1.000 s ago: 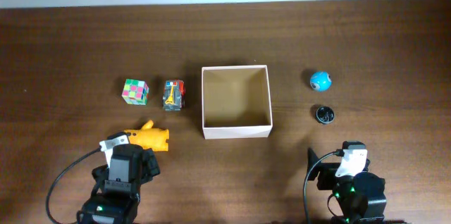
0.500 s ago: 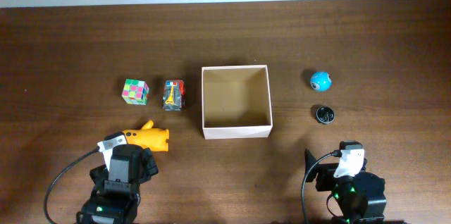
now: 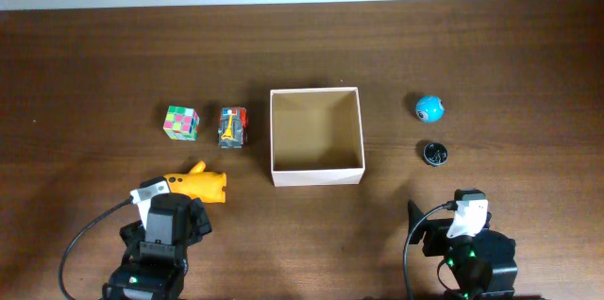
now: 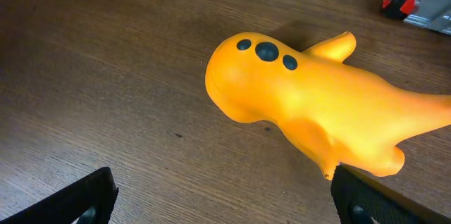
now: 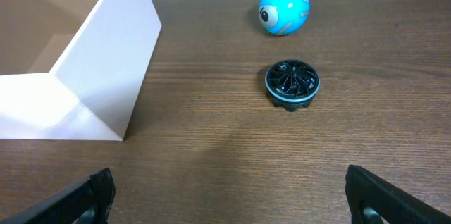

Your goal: Pack container

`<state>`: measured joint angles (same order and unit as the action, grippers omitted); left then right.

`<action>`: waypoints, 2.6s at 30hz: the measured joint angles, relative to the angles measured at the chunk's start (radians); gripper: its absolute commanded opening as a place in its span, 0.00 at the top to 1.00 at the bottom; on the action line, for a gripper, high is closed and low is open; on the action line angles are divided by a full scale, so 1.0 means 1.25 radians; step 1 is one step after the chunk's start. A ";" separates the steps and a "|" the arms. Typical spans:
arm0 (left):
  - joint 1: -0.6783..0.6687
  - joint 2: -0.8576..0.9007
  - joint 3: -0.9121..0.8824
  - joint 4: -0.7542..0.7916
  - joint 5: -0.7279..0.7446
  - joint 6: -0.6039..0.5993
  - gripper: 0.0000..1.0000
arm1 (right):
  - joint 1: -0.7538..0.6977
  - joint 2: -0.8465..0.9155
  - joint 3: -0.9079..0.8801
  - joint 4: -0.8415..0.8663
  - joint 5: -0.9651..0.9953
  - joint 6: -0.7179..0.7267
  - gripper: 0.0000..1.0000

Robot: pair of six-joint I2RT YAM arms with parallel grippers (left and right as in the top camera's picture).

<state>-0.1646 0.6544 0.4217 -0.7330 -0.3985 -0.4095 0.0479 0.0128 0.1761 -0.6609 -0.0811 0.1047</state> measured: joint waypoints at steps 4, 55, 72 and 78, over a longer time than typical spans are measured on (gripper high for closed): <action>0.000 0.000 0.000 0.000 0.000 0.000 0.01 | 0.000 0.000 0.000 0.000 0.000 0.000 0.01; 0.000 -0.368 -0.194 -0.005 0.050 -0.002 0.01 | 0.000 -0.001 -0.003 0.000 0.000 0.000 0.01; 0.000 -0.368 -0.194 -0.005 0.049 -0.002 0.01 | 0.000 -0.001 -0.003 0.000 0.000 0.000 0.01; 0.000 -0.368 -0.194 -0.006 0.050 -0.002 0.01 | 0.000 -0.001 -0.005 0.051 0.000 0.001 0.01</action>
<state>-0.1646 0.1940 0.1795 -0.7403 -0.3363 -0.4118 0.0479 0.0120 0.1696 -0.5968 -0.0814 0.1055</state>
